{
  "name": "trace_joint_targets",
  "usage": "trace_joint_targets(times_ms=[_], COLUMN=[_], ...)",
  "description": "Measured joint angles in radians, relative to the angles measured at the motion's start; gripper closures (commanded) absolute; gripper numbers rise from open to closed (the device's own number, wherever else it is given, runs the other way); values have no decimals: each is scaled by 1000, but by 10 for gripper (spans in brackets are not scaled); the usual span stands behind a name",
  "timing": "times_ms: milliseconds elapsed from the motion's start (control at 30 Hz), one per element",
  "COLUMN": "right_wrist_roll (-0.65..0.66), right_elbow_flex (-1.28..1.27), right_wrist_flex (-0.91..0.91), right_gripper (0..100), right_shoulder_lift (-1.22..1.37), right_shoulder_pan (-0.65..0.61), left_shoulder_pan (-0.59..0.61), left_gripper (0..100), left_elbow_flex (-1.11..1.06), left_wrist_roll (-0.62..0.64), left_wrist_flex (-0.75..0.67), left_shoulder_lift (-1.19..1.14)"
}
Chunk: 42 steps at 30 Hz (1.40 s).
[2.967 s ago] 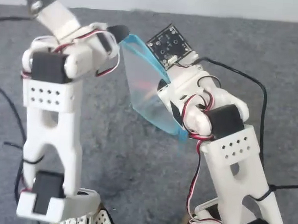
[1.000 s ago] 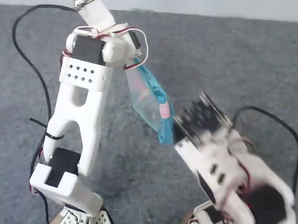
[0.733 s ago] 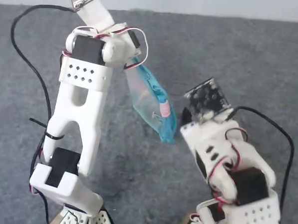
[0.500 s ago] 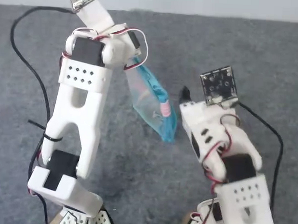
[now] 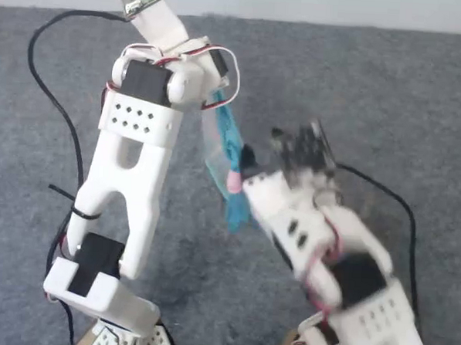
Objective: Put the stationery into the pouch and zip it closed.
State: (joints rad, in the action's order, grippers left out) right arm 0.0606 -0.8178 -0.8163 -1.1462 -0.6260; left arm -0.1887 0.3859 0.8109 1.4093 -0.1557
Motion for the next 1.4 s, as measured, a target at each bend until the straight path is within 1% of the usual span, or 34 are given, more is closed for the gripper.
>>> trace_joint_targets(times_ms=[100,267,333,433,600,700,800,900,1000,1067,1233,1400], right_wrist_roll=[6,25,31,34,37,66,91,110,115,120,153,167], right_elbow_flex=[2,0,5,44,109,83,60,29,23,21,14,-34], right_wrist_flex=[-5,-9,-43,-146,-342,-362,-364,-351,-354,-371,-377,-307], right_gripper=[818,818,818,818,818,818,816,798,712,672,671,669], right_shoulder_lift=[-104,-61,-51,-23,-31,-8,-9,-8,-8,-11,-97,-72], right_shoulder_pan=[-57,-97,-94,-23,170,270,292,276,198,146,20,2], left_shoulder_pan=[-2,-5,-5,-9,-12,-12,-12,-12,-12,-12,-6,-6], left_gripper=[991,991,991,991,991,991,991,991,991,991,991,991], left_elbow_flex=[0,-2,-2,-6,-20,-20,-25,-32,-38,-38,-38,-38], left_wrist_roll=[0,-2,-15,-40,-52,-78,-94,-98,-98,-98,-98,-98], left_wrist_flex=[0,0,0,0,-2,-2,-2,-2,-2,-2,-2,-2], left_shoulder_lift=[0,0,0,0,2,2,2,12,14,14,14,14])
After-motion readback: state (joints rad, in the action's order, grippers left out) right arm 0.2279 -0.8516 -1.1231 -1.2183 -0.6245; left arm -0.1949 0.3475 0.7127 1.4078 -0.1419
